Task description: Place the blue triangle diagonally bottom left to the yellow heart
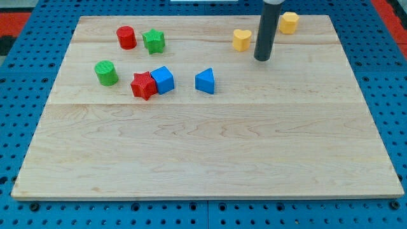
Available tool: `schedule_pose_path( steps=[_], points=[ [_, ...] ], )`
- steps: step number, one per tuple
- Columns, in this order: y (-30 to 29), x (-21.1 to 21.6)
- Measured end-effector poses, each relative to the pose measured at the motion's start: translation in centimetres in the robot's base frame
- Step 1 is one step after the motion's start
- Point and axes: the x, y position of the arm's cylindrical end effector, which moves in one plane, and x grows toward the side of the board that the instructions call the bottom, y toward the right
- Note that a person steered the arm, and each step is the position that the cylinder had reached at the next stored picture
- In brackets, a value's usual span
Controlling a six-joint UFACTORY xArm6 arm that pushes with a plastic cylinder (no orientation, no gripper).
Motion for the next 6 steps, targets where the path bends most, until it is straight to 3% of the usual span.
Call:
schedule_pose_path(
  steps=[1, 2, 4, 6],
  points=[
    [0.0, 5.0],
    [-3.7, 8.4],
    [-7.3, 8.1],
    [-7.4, 3.6]
  ],
)
